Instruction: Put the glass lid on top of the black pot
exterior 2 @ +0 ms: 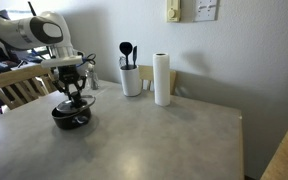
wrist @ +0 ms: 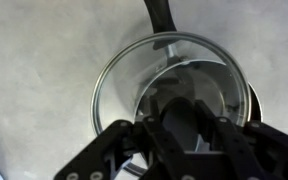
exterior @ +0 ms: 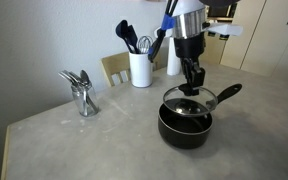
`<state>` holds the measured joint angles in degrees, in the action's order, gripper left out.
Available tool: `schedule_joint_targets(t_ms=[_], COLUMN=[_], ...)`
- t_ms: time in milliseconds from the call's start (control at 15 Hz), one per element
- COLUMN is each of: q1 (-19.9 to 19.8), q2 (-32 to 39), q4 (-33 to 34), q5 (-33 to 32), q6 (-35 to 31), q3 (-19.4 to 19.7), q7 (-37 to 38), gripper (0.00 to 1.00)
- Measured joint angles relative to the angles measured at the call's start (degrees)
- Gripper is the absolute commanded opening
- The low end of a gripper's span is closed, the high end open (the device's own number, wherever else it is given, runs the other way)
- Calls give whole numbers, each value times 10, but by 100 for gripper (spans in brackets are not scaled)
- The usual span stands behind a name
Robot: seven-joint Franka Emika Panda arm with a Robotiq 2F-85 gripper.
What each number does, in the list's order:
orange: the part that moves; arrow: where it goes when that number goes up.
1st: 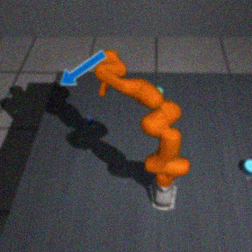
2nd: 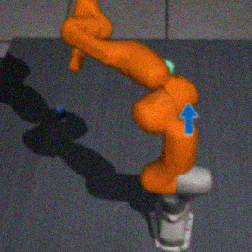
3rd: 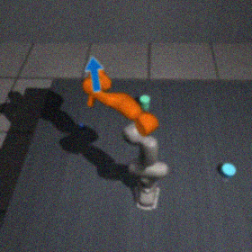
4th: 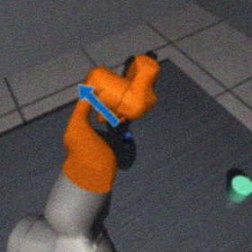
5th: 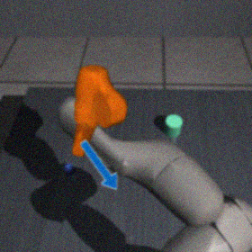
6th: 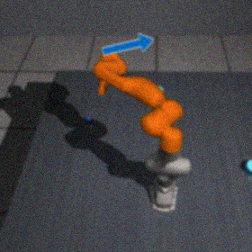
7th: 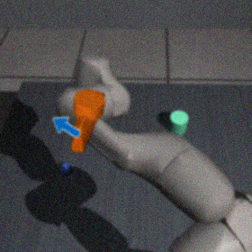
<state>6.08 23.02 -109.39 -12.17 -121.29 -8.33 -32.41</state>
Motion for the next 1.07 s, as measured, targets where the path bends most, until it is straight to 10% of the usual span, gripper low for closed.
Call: schedule_joint_targets(t_ms=[1067], q1=[49], q2=[0], q4=[-20], q5=[-43], q6=[-36], q3=[-20], q7=[97], gripper=[14])
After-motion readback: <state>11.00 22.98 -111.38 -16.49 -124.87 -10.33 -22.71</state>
